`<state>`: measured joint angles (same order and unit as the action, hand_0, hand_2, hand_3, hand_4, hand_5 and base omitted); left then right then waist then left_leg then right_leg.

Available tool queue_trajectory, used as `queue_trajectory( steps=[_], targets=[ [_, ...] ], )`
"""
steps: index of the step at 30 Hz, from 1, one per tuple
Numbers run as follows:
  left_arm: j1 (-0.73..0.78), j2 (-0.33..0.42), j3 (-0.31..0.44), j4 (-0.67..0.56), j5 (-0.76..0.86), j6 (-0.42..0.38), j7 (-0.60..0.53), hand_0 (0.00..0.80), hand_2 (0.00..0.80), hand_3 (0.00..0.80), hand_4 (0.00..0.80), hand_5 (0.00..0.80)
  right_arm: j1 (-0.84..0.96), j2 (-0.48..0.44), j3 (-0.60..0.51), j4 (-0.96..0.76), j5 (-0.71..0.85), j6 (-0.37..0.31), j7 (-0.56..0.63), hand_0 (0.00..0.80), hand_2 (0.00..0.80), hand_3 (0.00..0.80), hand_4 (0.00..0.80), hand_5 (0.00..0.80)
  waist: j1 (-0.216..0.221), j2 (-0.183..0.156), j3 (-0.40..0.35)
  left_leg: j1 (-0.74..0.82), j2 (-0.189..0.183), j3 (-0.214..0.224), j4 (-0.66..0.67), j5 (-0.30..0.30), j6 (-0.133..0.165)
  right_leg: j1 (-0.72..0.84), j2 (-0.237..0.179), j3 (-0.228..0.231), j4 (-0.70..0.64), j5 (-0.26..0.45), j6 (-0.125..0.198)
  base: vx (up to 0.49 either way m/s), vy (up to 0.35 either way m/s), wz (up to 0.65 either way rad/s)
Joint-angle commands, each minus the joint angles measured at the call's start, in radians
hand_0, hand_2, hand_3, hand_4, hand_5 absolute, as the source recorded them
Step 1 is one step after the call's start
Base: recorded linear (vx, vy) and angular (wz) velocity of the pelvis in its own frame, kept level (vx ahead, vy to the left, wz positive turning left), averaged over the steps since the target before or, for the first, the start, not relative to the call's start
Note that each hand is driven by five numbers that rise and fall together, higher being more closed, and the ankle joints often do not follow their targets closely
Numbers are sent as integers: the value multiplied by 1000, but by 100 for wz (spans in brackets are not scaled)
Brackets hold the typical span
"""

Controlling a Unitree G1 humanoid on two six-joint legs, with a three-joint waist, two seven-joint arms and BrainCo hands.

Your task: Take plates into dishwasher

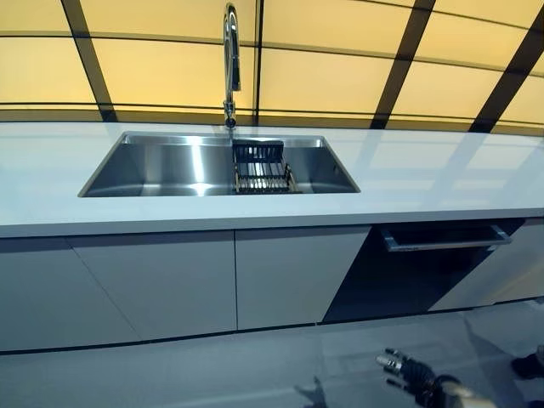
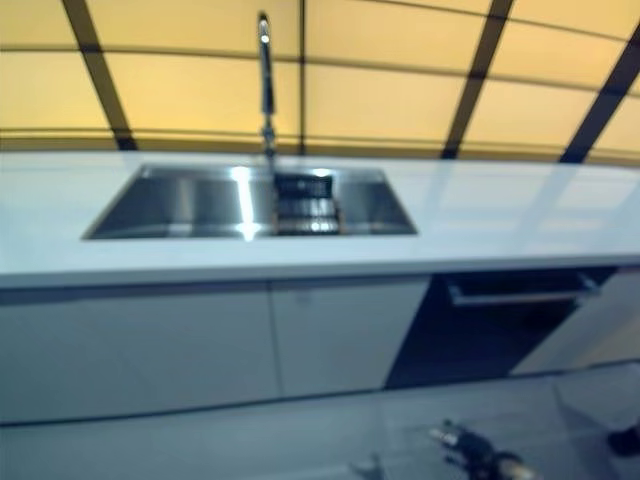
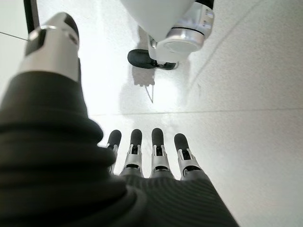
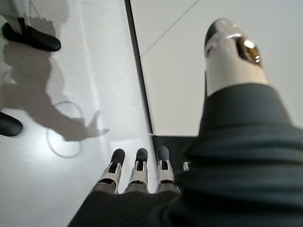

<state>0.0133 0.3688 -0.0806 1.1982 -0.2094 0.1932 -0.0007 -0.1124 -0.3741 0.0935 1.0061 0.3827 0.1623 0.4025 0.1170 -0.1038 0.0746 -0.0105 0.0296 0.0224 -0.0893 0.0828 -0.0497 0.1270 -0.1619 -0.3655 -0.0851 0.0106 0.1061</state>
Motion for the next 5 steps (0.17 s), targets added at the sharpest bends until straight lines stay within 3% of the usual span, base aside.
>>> queue_trajectory(
  steps=[1,5],
  targets=[
    [-44,-40,-5,90,-9,16,-61,0,0,0,0,0,-14,30,34,58,-32,-58,-19,0,0,0,0,0,31,68,-25,57,5,23,2,-23,4,-7,-19,43,102,8,40,4,39,1],
    [-47,-62,-17,105,24,-8,-95,0,0,0,0,0,-5,105,69,104,-33,-60,-34,0,0,0,0,0,36,67,-28,62,-2,19,2,-30,15,-17,-31,45,121,17,51,11,51,2]
  ],
)
